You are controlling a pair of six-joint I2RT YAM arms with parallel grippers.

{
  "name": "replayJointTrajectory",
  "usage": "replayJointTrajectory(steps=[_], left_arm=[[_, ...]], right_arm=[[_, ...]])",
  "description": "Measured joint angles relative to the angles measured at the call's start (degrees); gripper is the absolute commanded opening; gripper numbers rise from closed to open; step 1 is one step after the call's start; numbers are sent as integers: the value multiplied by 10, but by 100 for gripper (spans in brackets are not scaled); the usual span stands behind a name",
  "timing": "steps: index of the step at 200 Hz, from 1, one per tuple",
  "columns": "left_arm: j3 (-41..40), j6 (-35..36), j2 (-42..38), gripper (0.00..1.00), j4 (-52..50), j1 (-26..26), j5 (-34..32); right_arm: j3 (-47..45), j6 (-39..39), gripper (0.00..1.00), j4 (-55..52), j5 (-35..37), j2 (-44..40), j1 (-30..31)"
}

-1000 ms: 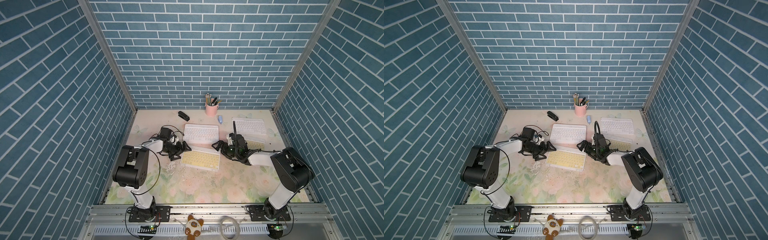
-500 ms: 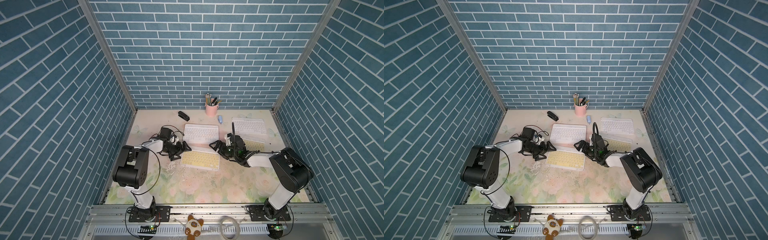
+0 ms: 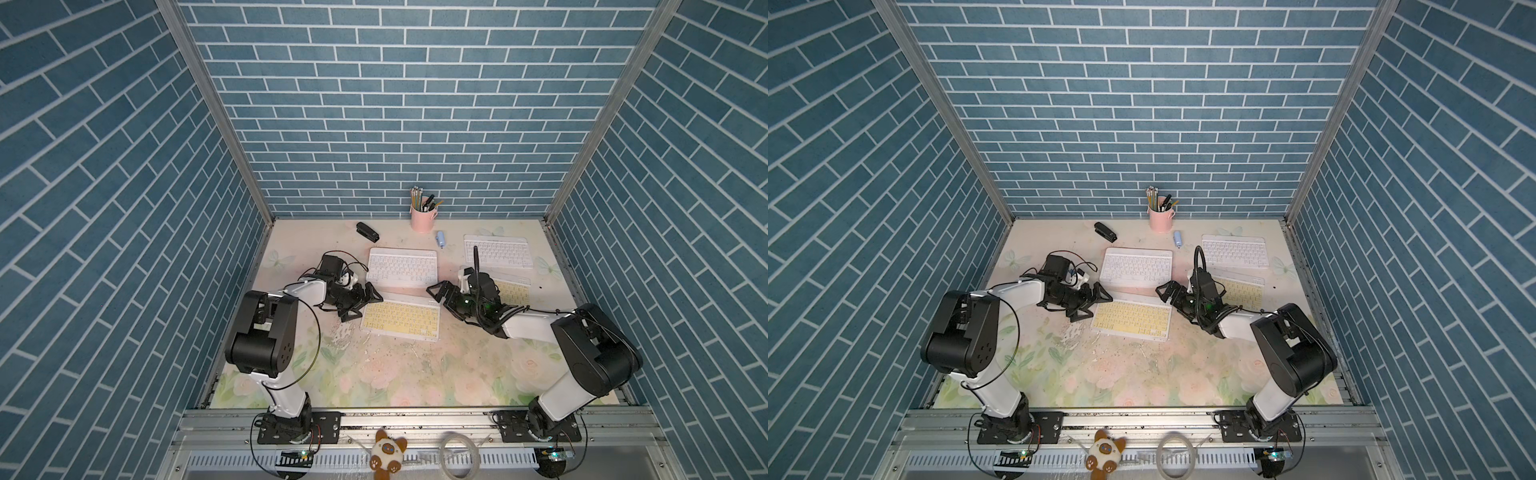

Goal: Stack the numeric keypads
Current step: Move the numeric keypad to the center of the board, then pick up the numeric keypad from the center of the board.

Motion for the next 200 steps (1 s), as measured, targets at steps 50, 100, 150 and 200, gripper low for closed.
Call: replayJointTrajectory(steps=[50,100,150,200], left_arm=[[-1,0,0,100,1,0,1],[-1,0,0,99,2,0,2],[-1,0,0,100,2,-1,2],[-1,0,0,100,2,-1,2]], right_arm=[[6,0,99,8,-3,35,-4],[13,1,99,35,-9,54,-4],[13,1,99,42,-10,57,-3],[13,4,99,46,-11,59,2]])
